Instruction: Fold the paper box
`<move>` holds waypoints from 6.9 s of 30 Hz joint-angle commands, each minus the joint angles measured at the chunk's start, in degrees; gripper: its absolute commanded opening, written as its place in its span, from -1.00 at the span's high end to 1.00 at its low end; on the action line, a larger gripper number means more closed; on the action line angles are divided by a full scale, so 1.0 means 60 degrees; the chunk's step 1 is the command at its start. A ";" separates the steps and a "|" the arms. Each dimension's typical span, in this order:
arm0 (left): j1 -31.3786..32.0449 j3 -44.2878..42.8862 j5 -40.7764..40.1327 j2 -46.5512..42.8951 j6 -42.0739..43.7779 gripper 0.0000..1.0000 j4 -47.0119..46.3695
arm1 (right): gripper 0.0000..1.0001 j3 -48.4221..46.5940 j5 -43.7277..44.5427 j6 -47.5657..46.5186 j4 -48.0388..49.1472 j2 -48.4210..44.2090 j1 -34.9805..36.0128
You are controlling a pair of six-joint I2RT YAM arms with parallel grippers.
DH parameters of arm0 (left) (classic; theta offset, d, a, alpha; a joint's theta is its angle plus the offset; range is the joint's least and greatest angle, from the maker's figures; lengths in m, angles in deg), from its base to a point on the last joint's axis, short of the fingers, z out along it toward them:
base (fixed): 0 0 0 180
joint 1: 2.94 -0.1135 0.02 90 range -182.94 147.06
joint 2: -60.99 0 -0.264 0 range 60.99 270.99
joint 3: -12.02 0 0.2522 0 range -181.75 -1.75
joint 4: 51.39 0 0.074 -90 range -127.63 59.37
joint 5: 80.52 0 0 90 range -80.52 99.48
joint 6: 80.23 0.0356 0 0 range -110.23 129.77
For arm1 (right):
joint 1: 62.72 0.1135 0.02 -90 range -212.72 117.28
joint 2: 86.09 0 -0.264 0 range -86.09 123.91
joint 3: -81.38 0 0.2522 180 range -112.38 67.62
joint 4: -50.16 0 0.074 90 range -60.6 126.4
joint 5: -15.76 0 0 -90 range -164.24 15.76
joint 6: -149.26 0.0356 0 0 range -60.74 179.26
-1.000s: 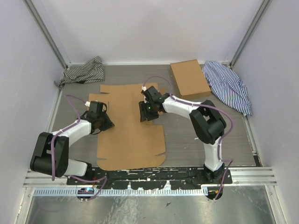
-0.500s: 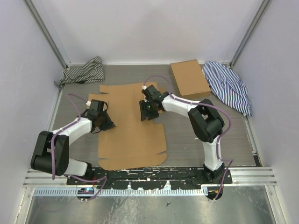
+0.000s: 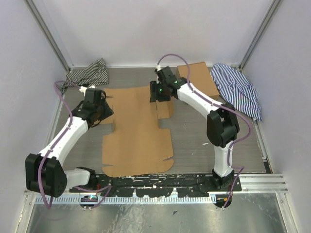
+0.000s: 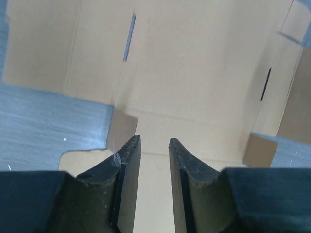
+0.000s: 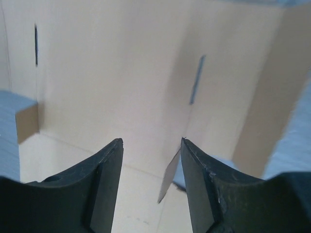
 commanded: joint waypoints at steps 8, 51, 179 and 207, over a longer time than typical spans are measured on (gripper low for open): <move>-0.0816 -0.3051 -0.0560 0.2707 0.0649 -0.21 -0.0234 | -0.35 -0.3763 -0.0483 -0.0783 -0.0065 0.2377 -0.1571; -0.2464 -0.5432 0.1168 0.7756 0.0551 -0.24 -0.3369 | -0.59 -0.5817 -0.2049 -0.0700 0.1681 0.5668 -0.2184; -0.1683 -0.5153 0.3231 0.9070 -0.0353 0.14 -0.3098 | -0.47 -0.4882 -0.3279 0.0243 0.2746 0.5660 -0.1367; -0.1684 -0.5107 0.1468 0.5883 0.0693 0.06 -0.0751 | -0.44 -0.6212 -0.0542 -0.1169 0.0721 0.4823 -0.1579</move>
